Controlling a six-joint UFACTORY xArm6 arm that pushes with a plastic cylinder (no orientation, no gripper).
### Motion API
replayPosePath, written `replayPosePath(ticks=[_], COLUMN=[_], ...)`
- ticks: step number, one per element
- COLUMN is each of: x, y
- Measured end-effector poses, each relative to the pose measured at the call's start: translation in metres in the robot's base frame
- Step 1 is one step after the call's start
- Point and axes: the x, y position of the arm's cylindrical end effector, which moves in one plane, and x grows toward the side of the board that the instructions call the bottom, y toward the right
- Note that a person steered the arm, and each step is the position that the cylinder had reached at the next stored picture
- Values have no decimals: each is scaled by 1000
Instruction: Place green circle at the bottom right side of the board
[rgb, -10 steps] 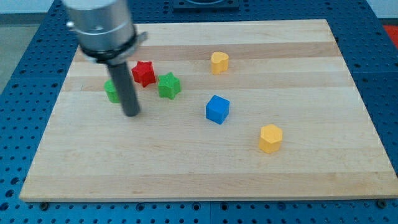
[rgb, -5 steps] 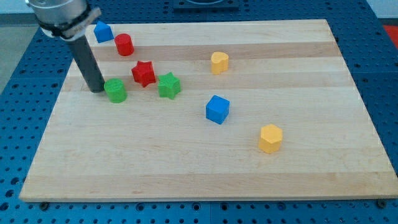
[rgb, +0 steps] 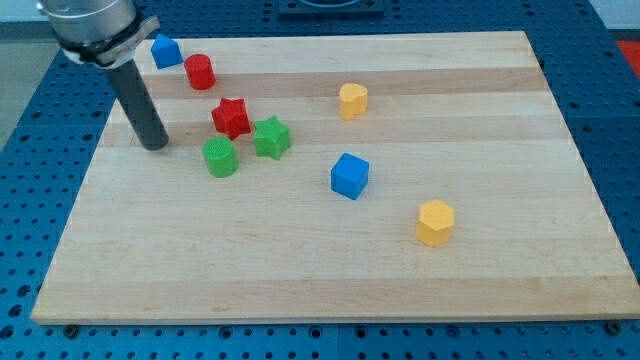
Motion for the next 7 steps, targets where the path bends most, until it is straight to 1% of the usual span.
replayPosePath(ticks=[1,2,3,5,6,7], x=[-4,18,48,123,128,112], y=[24,57,94,157,166,152])
